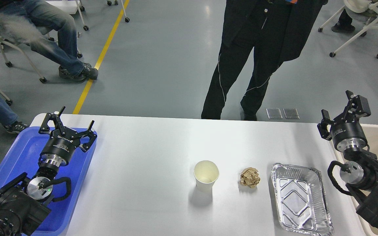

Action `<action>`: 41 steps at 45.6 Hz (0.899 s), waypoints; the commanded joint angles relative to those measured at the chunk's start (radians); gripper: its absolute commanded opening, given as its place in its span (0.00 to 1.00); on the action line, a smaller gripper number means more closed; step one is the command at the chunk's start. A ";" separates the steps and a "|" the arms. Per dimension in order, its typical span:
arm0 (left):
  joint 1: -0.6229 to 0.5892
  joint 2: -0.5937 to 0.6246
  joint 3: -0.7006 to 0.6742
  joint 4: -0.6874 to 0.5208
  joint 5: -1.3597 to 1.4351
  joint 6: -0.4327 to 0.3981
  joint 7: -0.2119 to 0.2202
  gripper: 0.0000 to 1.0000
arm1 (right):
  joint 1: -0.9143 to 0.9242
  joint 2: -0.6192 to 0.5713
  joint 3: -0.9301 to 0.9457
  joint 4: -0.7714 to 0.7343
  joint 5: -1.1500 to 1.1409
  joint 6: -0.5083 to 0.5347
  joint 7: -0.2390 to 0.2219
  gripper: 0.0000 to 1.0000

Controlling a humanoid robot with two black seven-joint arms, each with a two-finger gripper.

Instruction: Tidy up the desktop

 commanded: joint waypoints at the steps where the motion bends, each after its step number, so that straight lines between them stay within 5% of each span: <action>1: 0.000 0.000 0.000 0.000 0.000 0.000 0.002 1.00 | -0.001 0.001 0.000 -0.001 0.000 0.000 0.000 1.00; 41: 0.000 0.000 0.000 0.000 0.000 0.000 0.000 1.00 | -0.001 0.009 -0.004 0.002 0.000 -0.002 -0.001 1.00</action>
